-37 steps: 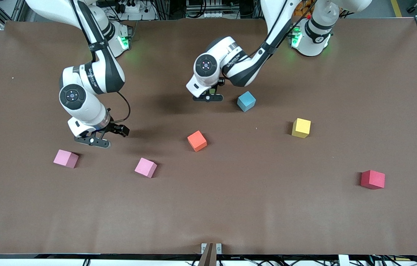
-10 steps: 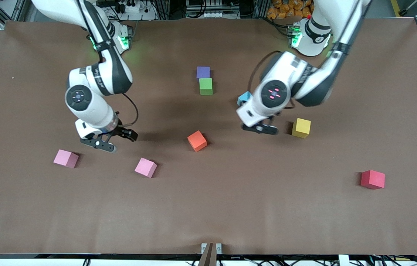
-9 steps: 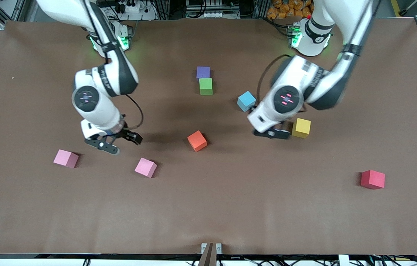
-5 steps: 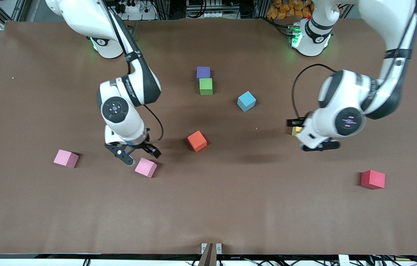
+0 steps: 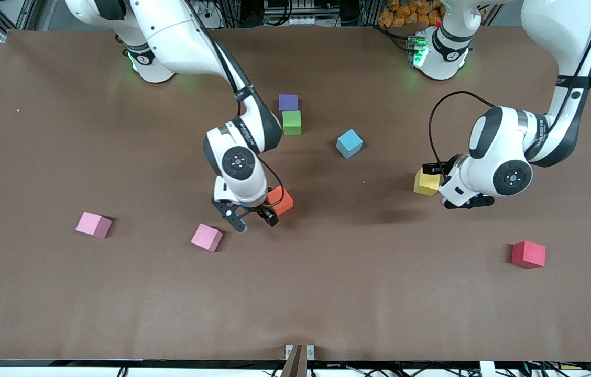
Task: Arrange blocks into number 1
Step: 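Grasp the yellow cube with the left gripper while the right gripper grasps orange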
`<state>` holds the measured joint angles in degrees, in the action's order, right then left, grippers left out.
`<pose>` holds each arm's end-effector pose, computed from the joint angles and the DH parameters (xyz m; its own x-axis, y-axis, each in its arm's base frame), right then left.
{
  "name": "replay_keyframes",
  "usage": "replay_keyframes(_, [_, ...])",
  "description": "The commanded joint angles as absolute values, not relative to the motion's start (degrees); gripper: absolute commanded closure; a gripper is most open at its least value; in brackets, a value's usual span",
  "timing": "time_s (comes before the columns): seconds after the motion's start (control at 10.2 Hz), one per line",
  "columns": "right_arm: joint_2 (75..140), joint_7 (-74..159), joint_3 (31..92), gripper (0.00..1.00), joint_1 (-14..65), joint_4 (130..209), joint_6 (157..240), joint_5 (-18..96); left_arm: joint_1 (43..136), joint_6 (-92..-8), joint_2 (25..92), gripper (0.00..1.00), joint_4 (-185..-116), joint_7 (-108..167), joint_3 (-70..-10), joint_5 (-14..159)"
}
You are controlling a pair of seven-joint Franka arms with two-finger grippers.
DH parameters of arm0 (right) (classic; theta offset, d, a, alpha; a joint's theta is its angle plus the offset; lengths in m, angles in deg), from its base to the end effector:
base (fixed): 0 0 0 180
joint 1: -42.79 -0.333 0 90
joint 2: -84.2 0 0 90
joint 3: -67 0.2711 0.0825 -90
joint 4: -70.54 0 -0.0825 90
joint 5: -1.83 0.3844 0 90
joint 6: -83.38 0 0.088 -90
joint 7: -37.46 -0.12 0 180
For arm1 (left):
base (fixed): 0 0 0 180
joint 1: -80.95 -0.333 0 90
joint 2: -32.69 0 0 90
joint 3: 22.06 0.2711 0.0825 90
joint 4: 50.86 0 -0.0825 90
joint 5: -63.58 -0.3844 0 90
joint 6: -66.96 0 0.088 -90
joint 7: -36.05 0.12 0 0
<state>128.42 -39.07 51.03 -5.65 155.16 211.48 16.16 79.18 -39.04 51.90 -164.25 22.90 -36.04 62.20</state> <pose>0.5628 0.3988 0.1871 0.6640 -0.7477 -0.0012 -0.7475 -0.6639 -0.0219 0.5200 -0.1123 0.2208 0.8979 0.0084 -0.4402 -0.0101 -0.9992 -0.0395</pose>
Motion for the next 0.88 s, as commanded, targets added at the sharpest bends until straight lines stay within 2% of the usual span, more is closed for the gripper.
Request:
replay_keyframes(0.0, [128.8, -43.4, 53.6, 0.00, -4.4, 152.9, 211.7, 17.1, 78.7, -44.6, 50.5, 0.00, -170.3, 31.2, -37.5, 58.0])
replay_keyframes(0.2, [128.8, -43.8, 54.6, 0.00, -4.3, 153.0, 212.0, 17.4, 78.8, -48.3, 51.9, 0.00, -171.8, 30.8, -39.4, 57.6])
replay_keyframes(0.78, [129.1, -43.6, 55.8, 0.00, -5.9, 154.1, 212.1, 19.6, 78.3, -50.1, 54.5, 0.00, -171.6, 30.4, -40.0, 56.1])
